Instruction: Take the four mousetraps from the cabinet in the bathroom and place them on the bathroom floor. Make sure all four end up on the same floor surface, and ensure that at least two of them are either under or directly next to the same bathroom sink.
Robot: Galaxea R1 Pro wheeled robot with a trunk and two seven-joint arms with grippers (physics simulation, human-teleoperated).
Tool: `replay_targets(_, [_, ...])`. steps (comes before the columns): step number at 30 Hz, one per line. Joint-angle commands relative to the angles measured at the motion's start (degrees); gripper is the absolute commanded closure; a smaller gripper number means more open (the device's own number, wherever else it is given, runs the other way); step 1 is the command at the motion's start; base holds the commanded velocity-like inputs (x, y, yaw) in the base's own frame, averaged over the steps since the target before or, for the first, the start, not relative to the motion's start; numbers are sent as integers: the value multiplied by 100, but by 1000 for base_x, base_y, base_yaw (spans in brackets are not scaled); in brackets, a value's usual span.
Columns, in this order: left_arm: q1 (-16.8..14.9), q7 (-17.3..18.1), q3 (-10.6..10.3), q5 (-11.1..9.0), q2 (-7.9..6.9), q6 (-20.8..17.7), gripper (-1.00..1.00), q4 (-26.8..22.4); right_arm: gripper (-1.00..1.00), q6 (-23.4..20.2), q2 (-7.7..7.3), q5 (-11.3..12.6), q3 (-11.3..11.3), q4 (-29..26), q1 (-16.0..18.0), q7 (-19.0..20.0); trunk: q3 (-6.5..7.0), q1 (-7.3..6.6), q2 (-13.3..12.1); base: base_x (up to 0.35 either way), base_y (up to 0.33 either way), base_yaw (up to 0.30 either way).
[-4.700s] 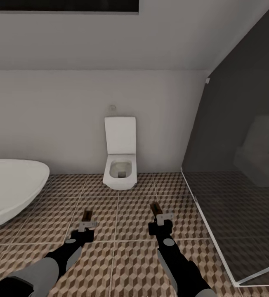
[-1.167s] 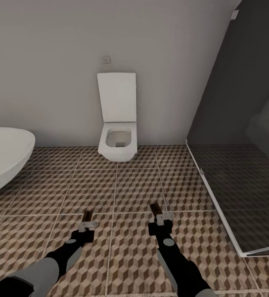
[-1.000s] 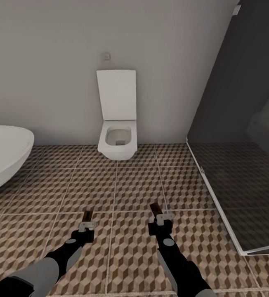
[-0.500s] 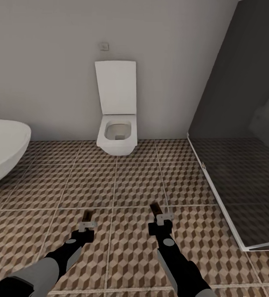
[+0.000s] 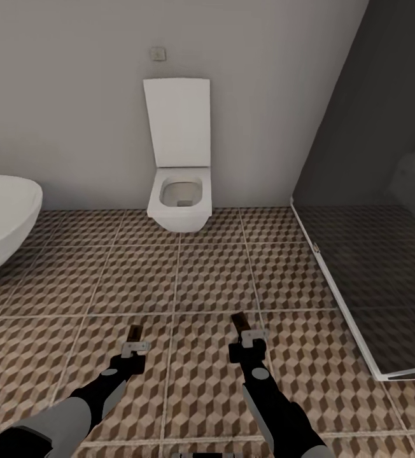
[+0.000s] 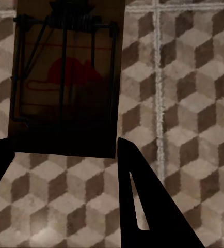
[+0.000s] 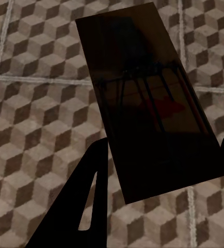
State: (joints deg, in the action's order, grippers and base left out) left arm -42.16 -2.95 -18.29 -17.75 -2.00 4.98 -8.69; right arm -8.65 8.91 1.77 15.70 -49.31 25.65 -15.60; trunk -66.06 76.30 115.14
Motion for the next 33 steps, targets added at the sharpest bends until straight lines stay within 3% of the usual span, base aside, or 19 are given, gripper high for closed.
replay_targets(1, [-2, -39, -52, -27, -2, 12, 100, -1, 100, -32, -3, 26, 21, -7, 2, -43, -31, 22, 43, 0, 0, 0])
replay_targets(27, [-2, -39, -52, -25, 1, 37, 100, -47, 100, 71, 12, 17, 38, -9, 1, 0, -719, 593, 1086, 0, 0, 0])
replay_targets(33, [-2, -39, -52, -26, 7, 663, 100, -174, 100, 472, -2, 11, 46, -9, 4, 11, -864, 725, 1327, 0, 0, 0])
